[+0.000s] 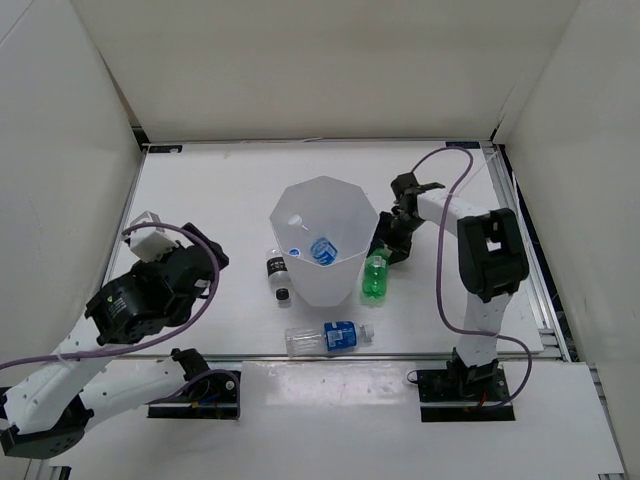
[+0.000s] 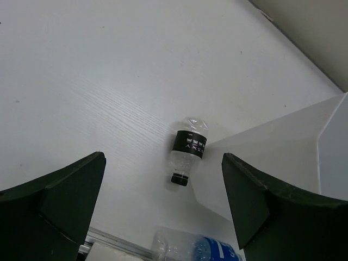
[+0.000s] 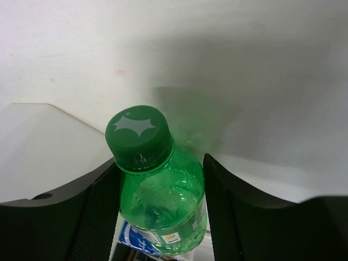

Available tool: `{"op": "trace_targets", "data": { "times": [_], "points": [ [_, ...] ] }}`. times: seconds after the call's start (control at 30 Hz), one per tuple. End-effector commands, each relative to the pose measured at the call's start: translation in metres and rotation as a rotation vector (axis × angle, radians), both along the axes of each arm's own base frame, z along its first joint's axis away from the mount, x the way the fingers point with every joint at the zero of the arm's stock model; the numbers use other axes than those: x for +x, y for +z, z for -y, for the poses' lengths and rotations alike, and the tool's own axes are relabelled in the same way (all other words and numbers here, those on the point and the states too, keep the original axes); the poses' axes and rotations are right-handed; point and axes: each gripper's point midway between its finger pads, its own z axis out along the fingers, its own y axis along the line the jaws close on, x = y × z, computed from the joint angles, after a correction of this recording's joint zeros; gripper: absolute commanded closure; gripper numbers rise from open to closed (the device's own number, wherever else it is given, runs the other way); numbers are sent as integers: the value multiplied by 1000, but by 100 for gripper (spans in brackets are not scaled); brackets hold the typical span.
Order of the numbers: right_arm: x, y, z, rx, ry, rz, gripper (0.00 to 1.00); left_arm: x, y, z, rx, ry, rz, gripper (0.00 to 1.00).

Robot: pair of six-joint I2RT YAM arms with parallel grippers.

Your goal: Put the plastic bottles in the bin

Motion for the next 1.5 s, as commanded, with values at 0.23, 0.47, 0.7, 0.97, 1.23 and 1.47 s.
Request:
{"op": "trace_targets", "data": {
  "times": [0.23,0.47,0.7,0.97,1.23,1.47],
  "points": [
    [-3,148,80,-153,-206,299,71,0,-55,-5,58,100,-83,0],
    [3,339,54,28,-201,779,70,2,-91,7,-83,105,-55,0],
    [7,402,-41,103,58,996,66,-2,-98,14,-30,49,-120,0],
    [9,348,-70,-6,167,878,0,17,-93,35,29,-21,-91,0],
    [-22,357,-33,-8,178,921,0,46,-91,89,-138,-201,72,0],
    [-33,338,-17,-32,216,852,0,91,-134,98,-214,-367,-50,0]
  ]
}}
